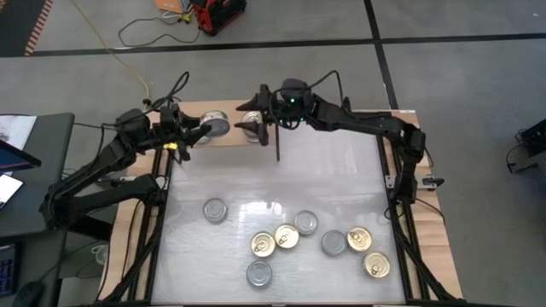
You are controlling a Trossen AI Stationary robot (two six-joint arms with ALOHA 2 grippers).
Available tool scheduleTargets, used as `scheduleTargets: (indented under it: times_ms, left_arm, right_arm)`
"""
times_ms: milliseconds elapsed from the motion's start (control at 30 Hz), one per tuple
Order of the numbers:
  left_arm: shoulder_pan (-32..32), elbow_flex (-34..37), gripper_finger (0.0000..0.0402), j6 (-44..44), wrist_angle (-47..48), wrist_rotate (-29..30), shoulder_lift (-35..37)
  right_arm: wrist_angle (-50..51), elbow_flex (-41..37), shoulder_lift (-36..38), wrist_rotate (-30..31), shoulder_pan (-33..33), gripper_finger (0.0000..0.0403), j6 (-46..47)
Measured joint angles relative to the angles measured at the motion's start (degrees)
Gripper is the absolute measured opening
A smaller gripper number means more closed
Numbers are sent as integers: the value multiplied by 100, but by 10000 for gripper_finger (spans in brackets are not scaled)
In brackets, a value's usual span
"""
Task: Stack canned seafood by type on shelf
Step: Stack the green-white tuna can on top of the green-white tuna can on the shelf
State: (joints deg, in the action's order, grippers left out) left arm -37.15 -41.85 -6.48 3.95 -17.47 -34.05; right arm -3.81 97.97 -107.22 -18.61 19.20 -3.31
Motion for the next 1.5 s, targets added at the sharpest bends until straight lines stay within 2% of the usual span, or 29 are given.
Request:
scheduleTargets:
  times_ms: [133,267,400,767,1133,1500]
  left_arm:
    - [-2,-6,139,-296,325,254,-13]
    - [-105,-326,139,-506,1613,650,9]
    - [-138,-549,139,-953,2520,1356,-34]
    - [-138,-555,139,-2384,3235,2931,-81]
    - [-133,-550,139,-3473,3445,3225,-82]
    - [-135,65,139,-4195,2713,3150,-86]
  right_arm:
    - [204,-1,9,-12,45,286,-14]
    - [598,0,35,-2,105,286,-160]
    - [788,-4,33,-2,70,286,-310]
    - [1453,-2,92,-4,-34,286,-483]
    - [1950,-4,133,-92,-262,286,-611]
    - [2804,-3,609,-105,-348,286,-891]
